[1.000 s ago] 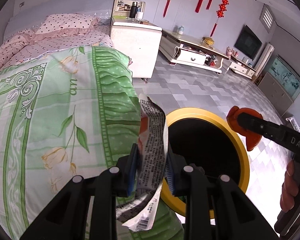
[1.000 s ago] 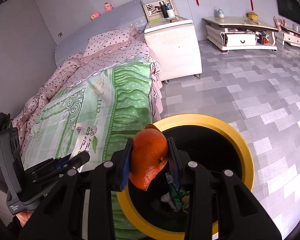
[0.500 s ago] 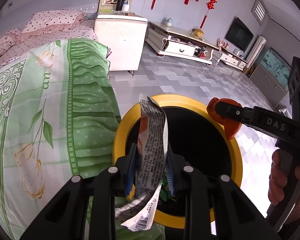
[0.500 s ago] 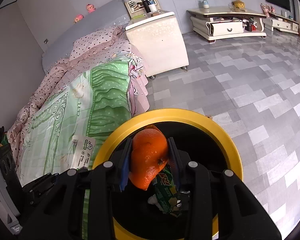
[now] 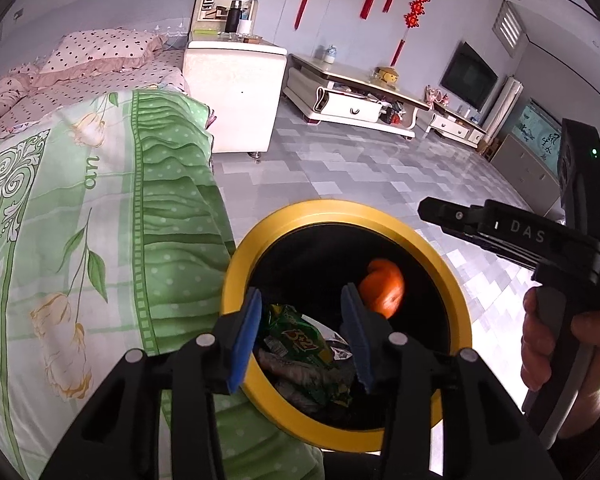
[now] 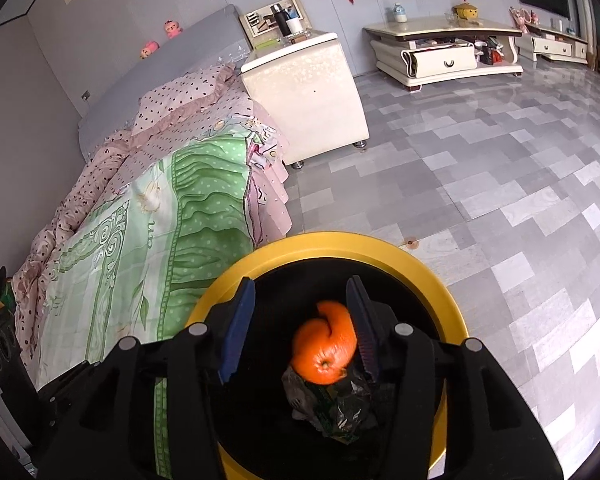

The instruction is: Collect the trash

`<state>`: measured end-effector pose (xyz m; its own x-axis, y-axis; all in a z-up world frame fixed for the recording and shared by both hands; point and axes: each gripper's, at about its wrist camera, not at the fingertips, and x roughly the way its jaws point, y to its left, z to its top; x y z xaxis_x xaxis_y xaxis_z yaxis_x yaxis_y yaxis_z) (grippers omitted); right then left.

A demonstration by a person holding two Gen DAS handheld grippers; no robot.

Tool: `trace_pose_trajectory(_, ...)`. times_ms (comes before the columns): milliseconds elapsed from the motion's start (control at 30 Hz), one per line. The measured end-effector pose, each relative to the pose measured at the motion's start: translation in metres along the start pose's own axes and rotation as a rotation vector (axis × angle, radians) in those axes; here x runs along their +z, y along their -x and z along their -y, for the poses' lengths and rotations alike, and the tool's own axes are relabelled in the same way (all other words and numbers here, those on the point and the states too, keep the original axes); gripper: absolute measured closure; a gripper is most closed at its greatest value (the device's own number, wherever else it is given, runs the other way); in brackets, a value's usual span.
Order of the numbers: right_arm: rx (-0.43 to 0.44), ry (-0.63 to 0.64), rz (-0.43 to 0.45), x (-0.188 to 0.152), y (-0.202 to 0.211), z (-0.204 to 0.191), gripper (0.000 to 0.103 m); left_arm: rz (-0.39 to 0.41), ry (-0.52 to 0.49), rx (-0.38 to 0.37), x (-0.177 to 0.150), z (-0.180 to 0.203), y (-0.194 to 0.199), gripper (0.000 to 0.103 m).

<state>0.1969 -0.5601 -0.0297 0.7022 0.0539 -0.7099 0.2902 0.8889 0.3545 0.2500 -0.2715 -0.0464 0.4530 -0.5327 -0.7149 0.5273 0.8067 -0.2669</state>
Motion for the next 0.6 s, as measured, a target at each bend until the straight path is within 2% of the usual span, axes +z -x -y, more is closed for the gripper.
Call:
trace_pose_trajectory(300, 0.010, 0.037, -0.021, -0.008, -0.004, -0.025, 0.056, 0.035, 0.052, 0.036, -0.006, -0.034, 0.025, 0.063)
trace_pose_trajectory(600, 0.070, 0.134, -0.065, -0.027, -0.017, -0.093, 0.056, 0.061, 0.120, 0.105, -0.019, -0.082, 0.059, 0.063)
